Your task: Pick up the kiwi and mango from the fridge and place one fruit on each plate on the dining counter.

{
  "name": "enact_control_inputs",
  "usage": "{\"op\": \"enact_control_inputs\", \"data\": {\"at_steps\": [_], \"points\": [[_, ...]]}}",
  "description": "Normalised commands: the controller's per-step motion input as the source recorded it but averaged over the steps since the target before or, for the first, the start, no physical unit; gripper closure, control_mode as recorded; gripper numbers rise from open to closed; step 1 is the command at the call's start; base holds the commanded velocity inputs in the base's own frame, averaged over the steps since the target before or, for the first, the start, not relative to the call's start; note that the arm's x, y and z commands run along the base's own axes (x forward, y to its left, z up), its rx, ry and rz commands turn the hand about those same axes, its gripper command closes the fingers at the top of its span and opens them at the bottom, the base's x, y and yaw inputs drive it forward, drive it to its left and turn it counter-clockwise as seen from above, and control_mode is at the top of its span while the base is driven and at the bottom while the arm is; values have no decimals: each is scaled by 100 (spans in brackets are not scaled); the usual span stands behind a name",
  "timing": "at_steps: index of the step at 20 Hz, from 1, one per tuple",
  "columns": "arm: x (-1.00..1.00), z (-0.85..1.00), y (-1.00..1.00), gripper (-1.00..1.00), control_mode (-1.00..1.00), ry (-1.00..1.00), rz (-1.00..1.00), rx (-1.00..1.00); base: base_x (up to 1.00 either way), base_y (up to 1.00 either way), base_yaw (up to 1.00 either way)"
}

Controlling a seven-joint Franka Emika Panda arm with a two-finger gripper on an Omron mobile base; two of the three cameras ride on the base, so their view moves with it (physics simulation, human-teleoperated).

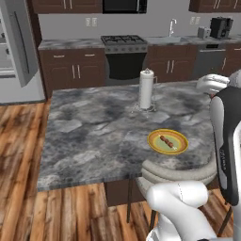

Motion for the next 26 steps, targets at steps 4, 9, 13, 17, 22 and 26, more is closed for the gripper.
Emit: {"op": "enact_control_inputs", "data": {"at_steps": [4,9,13,17,22,26], "points": [[37,-28,-10,100,-100,24,12,1,42,-13,13],[40,-71,-7,100,-100,53,21,0,0,0,0],[13,-64,0,100,-100,39,12,0,0,0,0],[5,-60,0,100,-100,31,3,-1,0,0,0],[39,-51,0,100,-100,28,0,0,0,0,0],[46,-47,-1,100,-100,16,0,0,0,0,0]]}}
